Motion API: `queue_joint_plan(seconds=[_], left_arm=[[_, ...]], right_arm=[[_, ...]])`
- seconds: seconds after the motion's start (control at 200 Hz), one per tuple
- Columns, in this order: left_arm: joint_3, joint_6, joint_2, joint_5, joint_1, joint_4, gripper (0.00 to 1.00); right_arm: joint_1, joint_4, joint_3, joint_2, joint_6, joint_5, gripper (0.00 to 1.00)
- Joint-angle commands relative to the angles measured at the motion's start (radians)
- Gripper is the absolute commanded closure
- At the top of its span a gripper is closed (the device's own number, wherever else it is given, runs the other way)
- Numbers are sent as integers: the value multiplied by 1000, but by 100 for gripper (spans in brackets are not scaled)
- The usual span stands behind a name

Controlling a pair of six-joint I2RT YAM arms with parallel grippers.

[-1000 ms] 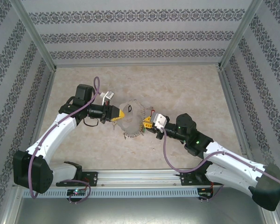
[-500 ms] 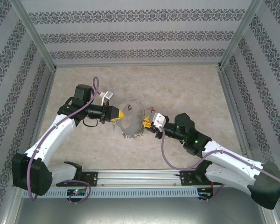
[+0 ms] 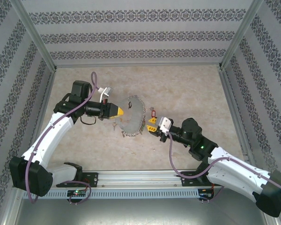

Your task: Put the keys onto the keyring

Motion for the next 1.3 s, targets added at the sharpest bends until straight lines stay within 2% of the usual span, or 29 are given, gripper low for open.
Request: queue_joint_plan(seconds=[0.0,0.33,0.46,0.844,0.969,1.124,1.294], left_arm=[[59,72,-8,73,10,-43,100],[89,107,-6,114,10,-88,100],[88,107,-5,123,10,-86,100],[80,97,-8,142,10,-82,100],[79,93,-10,140,10,-78,100],[77,91,-7,145,10,-72,100],[80,90,-5,148,10,-73,100]], right_arm=[[0,31,-8,0,-3,-30,75],[1,87,6,7,-56,29,80],[1,81,34,16,-76,-14,86],[10,104,62,43,-61,-74,90],[13,122,67,48,-49,-79,90],[20,125,83,54,-47,-78,84],[22,123,89,52,-45,-97,83]])
